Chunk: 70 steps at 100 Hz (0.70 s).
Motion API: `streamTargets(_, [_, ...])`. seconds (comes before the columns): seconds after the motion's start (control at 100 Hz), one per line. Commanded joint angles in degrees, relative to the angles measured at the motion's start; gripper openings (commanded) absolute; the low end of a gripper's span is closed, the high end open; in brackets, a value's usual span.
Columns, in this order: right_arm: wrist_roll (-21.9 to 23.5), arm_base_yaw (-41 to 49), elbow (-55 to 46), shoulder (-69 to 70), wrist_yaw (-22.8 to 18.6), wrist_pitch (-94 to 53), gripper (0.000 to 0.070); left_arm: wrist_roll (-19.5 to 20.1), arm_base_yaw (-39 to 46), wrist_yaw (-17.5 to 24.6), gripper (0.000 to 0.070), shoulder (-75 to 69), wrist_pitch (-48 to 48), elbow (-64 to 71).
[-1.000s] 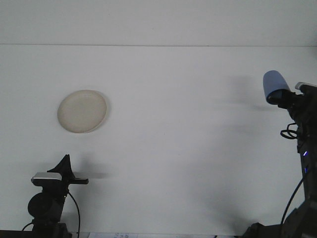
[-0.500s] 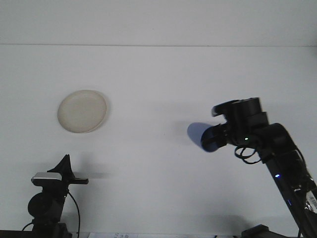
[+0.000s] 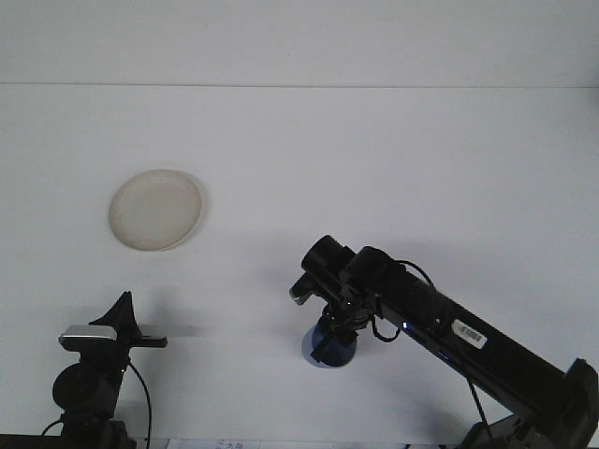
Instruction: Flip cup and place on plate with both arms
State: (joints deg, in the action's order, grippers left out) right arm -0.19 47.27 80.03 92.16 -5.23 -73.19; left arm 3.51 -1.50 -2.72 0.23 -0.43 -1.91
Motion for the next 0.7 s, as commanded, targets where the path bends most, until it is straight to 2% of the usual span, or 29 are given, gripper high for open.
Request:
streamTargets(0.0, [-0.74, 1.55, 1.49, 2.19, 0.92, -0.48, 0.0000, -0.13, 0.09, -0.02, 0.0015, -0.07, 0.55, 1.11])
streamTargets(0.14, [-1.14, 3.37, 1.49, 4.59, 0.96, -0.72, 0.0000, -0.13, 0.09, -0.02, 0.0015, -0.07, 0.52, 1.11])
streamTargets(0.22, [-1.16, 4.00, 1.49, 5.53, 0.94, -1.09, 0.0030, -0.13, 0.09, -0.02, 0.0015, -0.07, 0.55, 1.11])
streamTargets(0.27, [-1.20, 4.15, 1.49, 5.62, 0.98, -1.31, 0.0116, -0.13, 0.09, -0.02, 0.0015, -0.07, 0.52, 1.11])
streamTargets(0.36, [-1.38, 4.48, 1.49, 5.62, 0.96, -0.61, 0.0346, -0.13, 0.09, -0.02, 0.0015, -0.07, 0.52, 1.11])
streamTargets(0.41, [-1.38, 4.48, 1.51, 5.44, 0.90, -0.15, 0.0414, -0.13, 0.09, -0.02, 0.0015, -0.07, 0.52, 1.11])
streamTargets(0.58, [-4.17, 4.31, 2.14, 2.64, 0.90, 0.72, 0.0418, -0.13, 0.09, -0.02, 0.0015, -0.07, 0.55, 1.11])
streamTargets(0.69, [-4.15, 3.45, 2.14, -2.93, 0.76, 3.43, 0.0418, -0.13, 0.09, -0.02, 0.0015, -0.07, 0.55, 1.11])
